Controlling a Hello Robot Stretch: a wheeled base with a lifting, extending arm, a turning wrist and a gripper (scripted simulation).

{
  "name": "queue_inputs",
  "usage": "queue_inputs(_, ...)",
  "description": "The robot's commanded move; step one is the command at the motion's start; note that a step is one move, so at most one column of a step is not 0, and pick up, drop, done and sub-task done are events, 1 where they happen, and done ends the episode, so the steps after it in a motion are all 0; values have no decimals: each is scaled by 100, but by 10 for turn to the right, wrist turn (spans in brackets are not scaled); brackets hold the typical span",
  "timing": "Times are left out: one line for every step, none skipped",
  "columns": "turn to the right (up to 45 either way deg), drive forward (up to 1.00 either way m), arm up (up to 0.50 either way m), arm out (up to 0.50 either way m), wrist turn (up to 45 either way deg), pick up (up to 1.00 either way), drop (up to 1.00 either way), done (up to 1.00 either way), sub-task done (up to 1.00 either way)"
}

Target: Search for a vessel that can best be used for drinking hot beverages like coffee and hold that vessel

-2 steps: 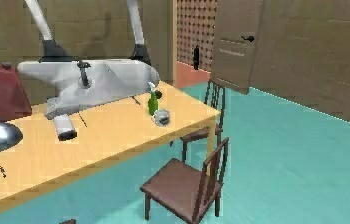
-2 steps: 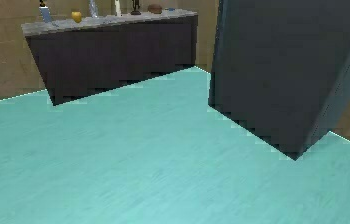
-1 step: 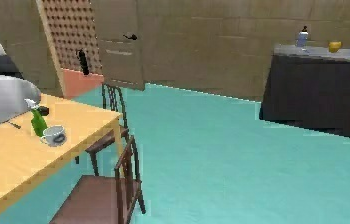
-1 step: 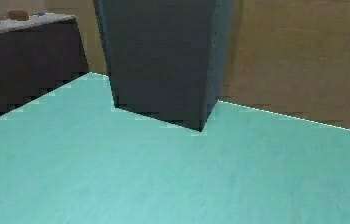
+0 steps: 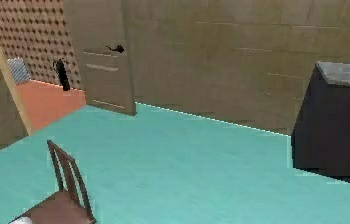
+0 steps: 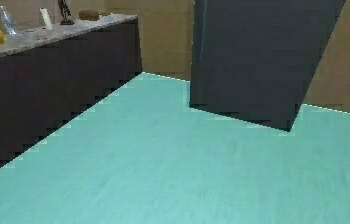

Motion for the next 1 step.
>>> queue_inputs(-210,0,0,0,0,0,0,0,0)
